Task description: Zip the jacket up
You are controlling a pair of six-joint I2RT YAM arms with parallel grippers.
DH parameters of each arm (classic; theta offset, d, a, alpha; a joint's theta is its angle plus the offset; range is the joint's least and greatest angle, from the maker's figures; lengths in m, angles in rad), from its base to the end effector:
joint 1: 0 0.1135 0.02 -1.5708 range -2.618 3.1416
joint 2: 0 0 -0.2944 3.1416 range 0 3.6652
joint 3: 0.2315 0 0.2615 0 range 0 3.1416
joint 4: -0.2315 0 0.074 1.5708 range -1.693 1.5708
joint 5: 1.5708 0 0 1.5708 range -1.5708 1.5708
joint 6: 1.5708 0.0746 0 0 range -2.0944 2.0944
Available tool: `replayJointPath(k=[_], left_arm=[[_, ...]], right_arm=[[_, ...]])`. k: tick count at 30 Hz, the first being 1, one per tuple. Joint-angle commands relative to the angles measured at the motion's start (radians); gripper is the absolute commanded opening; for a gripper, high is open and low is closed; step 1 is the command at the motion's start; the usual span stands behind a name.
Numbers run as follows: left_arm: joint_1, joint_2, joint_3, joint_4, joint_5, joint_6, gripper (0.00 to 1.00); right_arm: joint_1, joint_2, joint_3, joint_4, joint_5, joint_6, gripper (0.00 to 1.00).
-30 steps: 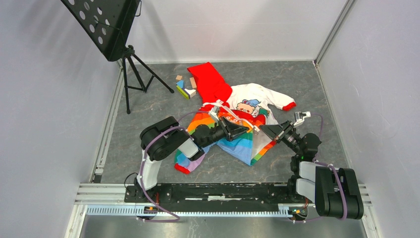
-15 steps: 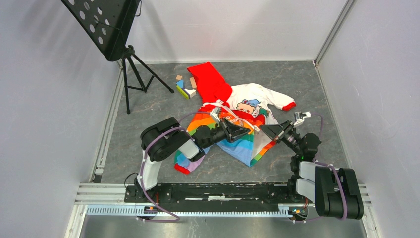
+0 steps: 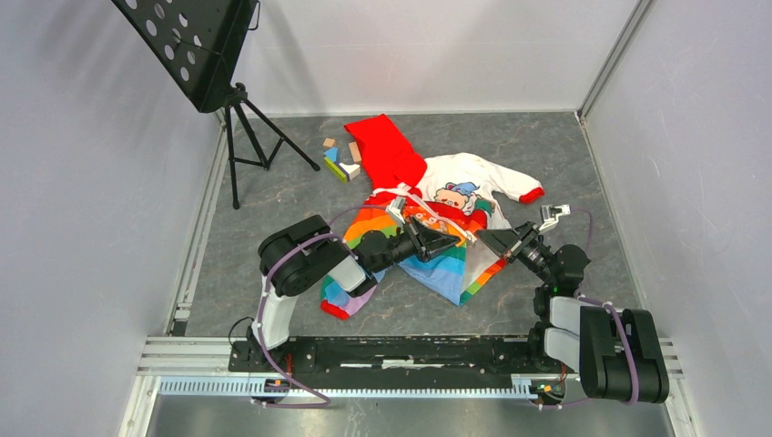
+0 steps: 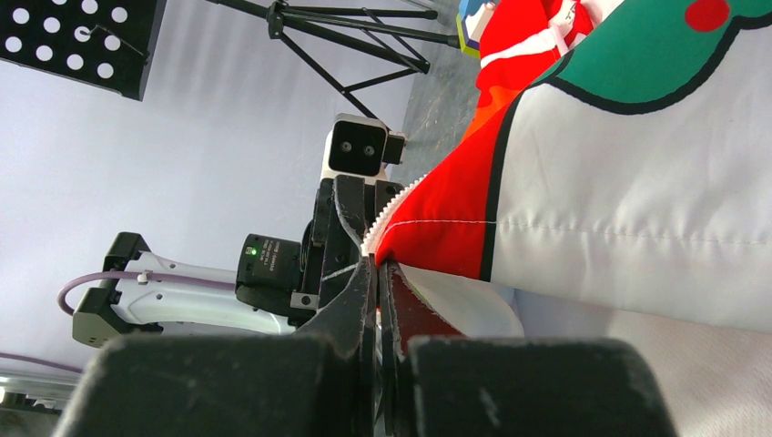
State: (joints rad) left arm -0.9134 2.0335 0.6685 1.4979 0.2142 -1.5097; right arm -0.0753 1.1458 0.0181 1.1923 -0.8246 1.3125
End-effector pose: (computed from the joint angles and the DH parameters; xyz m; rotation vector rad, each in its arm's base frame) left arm 0.2366 -0.3325 0.1595 -0.3233 1.8185 -2.0303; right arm 0.1899 0.0406 0.1855 0.4482 1.7029 1.5558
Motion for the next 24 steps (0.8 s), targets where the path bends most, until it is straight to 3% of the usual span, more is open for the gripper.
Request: replayJointPath(k=[1, 16, 24], left_arm=[[-0.015, -0.01, 0.025, 0.058, 0.001, -0.019, 0.02], [-0.029, -0.029, -0.001, 0.058, 0.007, -0.007, 0.02], [-0.029, -0.018, -0.002, 0.058, 0.024, -0.031, 0.02]], right_arm=[[0.014, -0.002, -0.086, 0.055, 0.022, 0.006, 0.0], [0.016, 0.017, -0.07, 0.029, 0.039, -0.032, 0.0], [0.016, 0.09, -0.061, 0.184, -0.005, 0.009, 0.0]])
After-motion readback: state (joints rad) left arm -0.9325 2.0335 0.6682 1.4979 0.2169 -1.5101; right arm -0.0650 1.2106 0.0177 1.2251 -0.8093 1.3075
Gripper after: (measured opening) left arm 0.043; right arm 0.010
